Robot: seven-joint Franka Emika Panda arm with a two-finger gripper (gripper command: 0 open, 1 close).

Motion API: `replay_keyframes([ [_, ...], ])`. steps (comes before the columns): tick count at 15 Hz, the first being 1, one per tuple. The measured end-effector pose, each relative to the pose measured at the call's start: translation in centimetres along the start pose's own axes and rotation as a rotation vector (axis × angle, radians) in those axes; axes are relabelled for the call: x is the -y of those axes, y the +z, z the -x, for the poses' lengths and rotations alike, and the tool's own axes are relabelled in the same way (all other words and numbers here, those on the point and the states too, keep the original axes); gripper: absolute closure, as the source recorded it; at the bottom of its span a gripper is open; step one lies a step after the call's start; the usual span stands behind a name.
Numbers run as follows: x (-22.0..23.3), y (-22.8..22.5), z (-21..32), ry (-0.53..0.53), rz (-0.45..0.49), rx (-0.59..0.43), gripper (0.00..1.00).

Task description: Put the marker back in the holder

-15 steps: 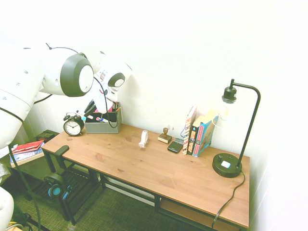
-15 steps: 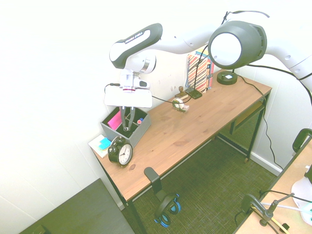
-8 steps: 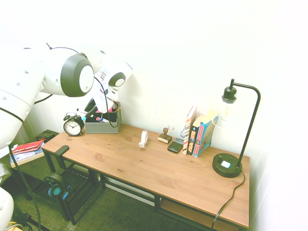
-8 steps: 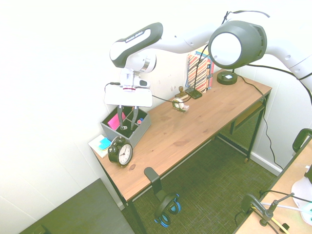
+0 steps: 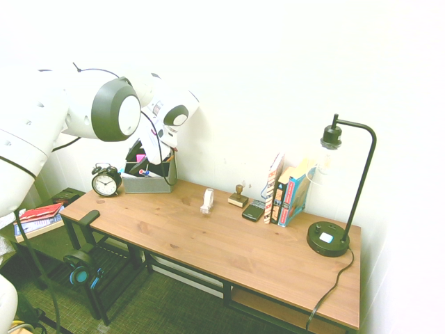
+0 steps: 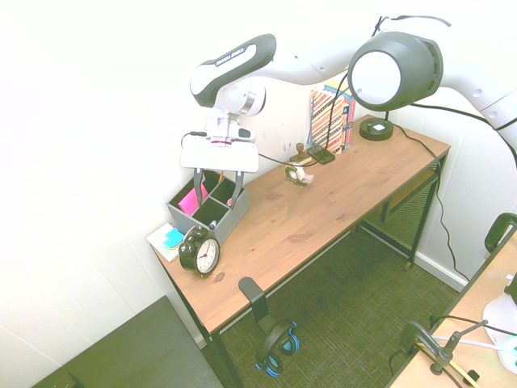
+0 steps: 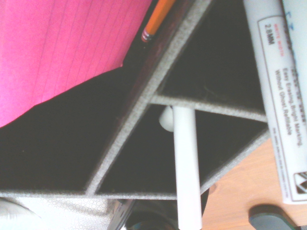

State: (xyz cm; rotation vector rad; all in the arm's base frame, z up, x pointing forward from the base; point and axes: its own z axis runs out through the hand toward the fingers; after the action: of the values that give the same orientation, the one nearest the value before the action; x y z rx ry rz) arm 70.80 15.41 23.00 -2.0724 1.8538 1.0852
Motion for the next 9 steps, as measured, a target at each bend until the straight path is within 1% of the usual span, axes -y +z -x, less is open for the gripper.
replay_keyframes([
  [2,-0.1,-0.5,-0.4,-0.026,-0.004,-0.005,0.0],
  [3,-0.5,-1.3,-0.3,-0.067,-0.008,-0.032,0.0],
  [5,-2.5,-3.7,1.0,-0.145,-0.011,-0.122,0.0],
  [9,-8.8,-9.4,4.1,-0.261,-0.014,-0.332,0.0],
])
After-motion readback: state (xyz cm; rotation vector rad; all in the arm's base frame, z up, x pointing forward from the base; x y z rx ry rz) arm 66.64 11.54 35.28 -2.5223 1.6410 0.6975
